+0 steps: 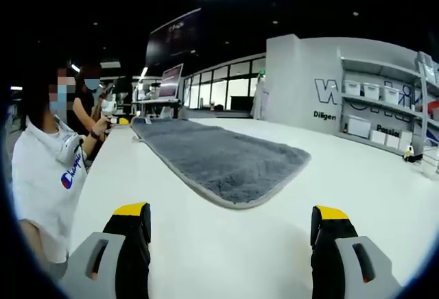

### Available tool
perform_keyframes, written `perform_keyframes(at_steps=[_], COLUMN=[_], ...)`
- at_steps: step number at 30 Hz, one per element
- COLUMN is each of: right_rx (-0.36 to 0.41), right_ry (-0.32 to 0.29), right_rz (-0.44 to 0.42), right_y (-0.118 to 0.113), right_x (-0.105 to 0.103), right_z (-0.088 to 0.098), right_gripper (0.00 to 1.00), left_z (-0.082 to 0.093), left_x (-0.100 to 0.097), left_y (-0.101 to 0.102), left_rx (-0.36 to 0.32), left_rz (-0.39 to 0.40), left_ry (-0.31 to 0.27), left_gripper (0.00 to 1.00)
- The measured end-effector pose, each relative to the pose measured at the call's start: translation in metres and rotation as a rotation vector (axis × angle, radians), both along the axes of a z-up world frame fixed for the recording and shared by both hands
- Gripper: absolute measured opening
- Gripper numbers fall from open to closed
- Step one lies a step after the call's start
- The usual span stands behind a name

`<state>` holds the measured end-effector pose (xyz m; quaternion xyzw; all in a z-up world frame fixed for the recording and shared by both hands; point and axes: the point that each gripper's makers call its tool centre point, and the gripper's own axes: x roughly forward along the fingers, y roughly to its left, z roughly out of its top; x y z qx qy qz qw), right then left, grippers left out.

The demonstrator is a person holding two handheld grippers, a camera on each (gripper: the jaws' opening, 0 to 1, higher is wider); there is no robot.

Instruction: Open the folded towel by lifting each exposed corner and separating the folded layers until the towel lies flat within the target outline without major curled edges

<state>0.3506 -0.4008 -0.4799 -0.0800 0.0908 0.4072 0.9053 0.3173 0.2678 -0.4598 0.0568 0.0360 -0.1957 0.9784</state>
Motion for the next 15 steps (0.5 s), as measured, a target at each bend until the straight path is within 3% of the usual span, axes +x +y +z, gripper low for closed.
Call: perform_keyframes(at_steps=[6,15], right_rx=[0.02,0.001], right_ry=[0.004,-0.001], right_rz=[-0.01,-0.004], right_y=[-0.0057,-0.0076], right_x=[0.0029,0.0033], right_z=[0.0032,0.0023], right_gripper=[0.99,0.99], left_z=[-0.0025,-0.0028], left_x=[-0.0003,0.0006], left_y=[-0.0027,-0.0036], left_rx=[0.033,0.025], left_rz=[-0.014,-0.02], left_ry=[-0.006,0.003], left_gripper=[0.79,0.79])
